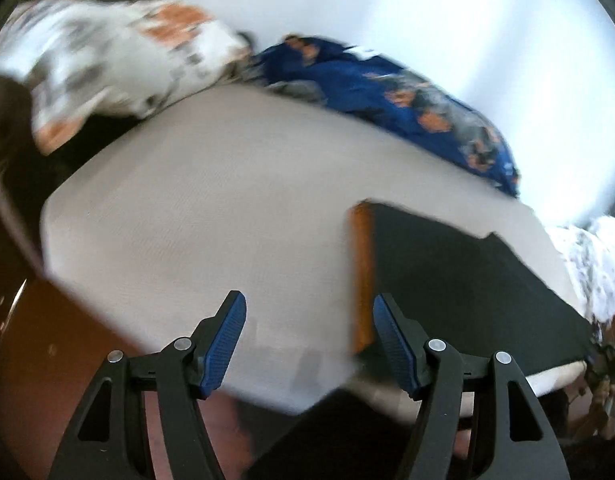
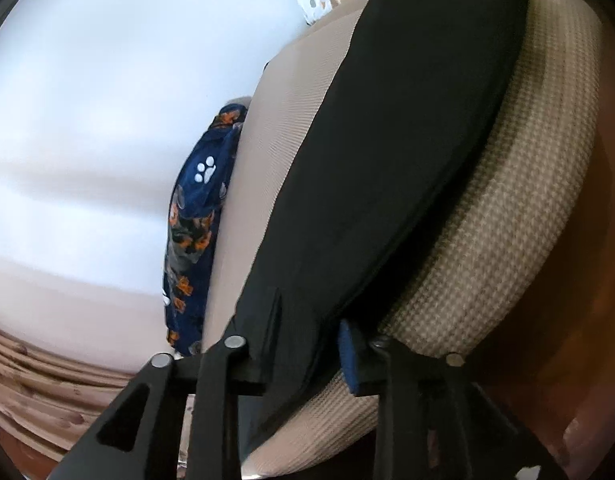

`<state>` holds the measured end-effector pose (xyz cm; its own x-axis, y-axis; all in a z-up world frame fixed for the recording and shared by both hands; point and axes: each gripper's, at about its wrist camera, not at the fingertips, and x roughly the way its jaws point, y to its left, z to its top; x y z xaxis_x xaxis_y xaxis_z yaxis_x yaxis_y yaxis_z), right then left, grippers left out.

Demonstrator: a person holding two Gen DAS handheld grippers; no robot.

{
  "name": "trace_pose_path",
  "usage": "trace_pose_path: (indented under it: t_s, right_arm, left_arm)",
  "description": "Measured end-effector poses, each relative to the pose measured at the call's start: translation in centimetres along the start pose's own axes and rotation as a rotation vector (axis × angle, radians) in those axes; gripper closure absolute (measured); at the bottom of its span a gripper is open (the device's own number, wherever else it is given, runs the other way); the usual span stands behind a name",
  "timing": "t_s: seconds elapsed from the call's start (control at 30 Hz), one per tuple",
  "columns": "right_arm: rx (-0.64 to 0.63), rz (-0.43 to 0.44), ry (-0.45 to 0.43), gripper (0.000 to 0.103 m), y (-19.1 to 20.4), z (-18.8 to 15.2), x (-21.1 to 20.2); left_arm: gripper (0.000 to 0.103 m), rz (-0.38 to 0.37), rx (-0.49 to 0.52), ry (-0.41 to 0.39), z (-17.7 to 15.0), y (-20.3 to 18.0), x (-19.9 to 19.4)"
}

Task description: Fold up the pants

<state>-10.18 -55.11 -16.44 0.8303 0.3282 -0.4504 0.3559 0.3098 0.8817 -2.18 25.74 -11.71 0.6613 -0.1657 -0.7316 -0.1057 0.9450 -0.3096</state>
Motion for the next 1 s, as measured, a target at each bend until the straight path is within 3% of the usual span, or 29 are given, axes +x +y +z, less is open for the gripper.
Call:
trace_pose_path:
  t_s: [0.13,0.23,0.33,0.4,0.43,0.47,0.5,0.7,0.8,0.93,1.0]
  right_arm:
    - [0.046,0.049,-0.004,0.066,-0.3,-0.9,-0.4]
    - [0.051,0.055,-0.006,0.064,0.1,-1.5,-0.2]
    - [0.048,0.055,-0.001,0.062,1.0,-2.1,0.2]
    - [0.034,0.054,-0.001,0.061,1.4,-2.6,0.1]
    - [0.03,0.051,-0.003,0.06,1.6,-2.7,0.0]
    - [0.031,0.053,-0.004,0.06,1.7,-2.8,0.0]
    - [0.033,0.056,-0.005,0.06,1.9,-2.9,0.1]
    - [0.027,0.048,-0.014,0.06,1.8,-3.0,0.2]
    - [0.025,0.048,-0.012,0.06,1.6,-3.1,0.5]
    - [0.035,0.059,-0.013,0.06,1.3,-3.2,0.5]
    - [0.034,0.062,-0.025,0.06,0.9,-3.0,-0.1]
  left_arm:
    - [0.046,-0.114,-0.045,0.105,-1.9,1.2,0.1]
    - [0.046,-0.165,-0.057,0.158,-2.5,0.3,1.0]
    - [0.046,-0.269,-0.087,0.207,-2.7,-1.1,2.2]
    - [0.052,-0.285,-0.092,0.229,-2.6,-1.9,2.9]
    - [0.061,-0.291,-0.098,0.236,-2.6,-2.2,3.2]
    - [0.083,-0.289,-0.098,0.237,-2.4,-2.4,3.3]
    - [0.085,-0.286,-0.094,0.241,-2.3,-2.6,3.5]
    - [0.089,-0.187,-0.039,0.165,-1.5,-4.5,2.8]
    - [0.09,-0.199,-0.011,0.096,-0.4,-5.2,1.6]
    - [0.09,-0.117,0.027,0.197,-1.8,-4.8,3.9]
    - [0.09,-0.129,0.04,0.181,-2.3,-4.6,3.7]
